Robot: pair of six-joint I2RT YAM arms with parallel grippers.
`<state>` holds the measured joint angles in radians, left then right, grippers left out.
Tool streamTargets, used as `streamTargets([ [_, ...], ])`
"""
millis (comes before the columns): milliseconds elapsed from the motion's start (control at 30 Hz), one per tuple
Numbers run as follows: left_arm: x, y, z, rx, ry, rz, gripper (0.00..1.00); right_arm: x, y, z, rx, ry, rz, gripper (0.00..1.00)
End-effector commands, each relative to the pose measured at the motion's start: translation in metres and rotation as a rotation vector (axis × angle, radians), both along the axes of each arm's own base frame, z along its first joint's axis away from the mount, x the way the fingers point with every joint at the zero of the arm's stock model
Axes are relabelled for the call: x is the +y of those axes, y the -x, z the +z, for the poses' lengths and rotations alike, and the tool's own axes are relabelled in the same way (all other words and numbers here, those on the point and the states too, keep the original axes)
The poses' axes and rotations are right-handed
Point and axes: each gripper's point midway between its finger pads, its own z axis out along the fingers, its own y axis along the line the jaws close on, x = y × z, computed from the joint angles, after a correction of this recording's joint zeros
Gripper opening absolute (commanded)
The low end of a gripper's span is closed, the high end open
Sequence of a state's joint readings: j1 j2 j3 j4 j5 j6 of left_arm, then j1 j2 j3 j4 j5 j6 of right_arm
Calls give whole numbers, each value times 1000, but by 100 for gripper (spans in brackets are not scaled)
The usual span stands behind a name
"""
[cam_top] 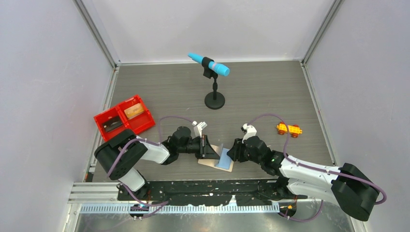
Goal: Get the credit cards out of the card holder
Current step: Remove the credit card from the card holder.
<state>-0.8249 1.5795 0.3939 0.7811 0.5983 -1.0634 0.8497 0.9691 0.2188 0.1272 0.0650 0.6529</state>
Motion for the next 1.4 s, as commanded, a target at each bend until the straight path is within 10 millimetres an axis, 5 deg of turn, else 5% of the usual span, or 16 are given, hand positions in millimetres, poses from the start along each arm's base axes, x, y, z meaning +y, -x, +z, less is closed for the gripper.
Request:
streamTargets([
  [0, -2, -3, 12, -72, 34, 2, 8, 11, -9, 20, -59, -53, 11, 41],
  [167, 0, -2, 11, -70, 31, 5, 11, 10, -7, 19, -57, -58, 8, 41],
  [300, 0, -2, 9, -69, 25, 8, 0, 9, -7, 20, -60, -63, 7, 40],
  [500, 0, -2, 10, -68, 33, 10, 0, 9, -8, 22, -66, -65, 4, 40],
  [667, 0, -2, 9, -65, 33, 10, 11, 9, -7, 21, -64, -65, 4, 40],
  [1367, 4, -1, 2, -72, 4, 12, 11, 12, -5, 33, -61, -103, 5, 43],
])
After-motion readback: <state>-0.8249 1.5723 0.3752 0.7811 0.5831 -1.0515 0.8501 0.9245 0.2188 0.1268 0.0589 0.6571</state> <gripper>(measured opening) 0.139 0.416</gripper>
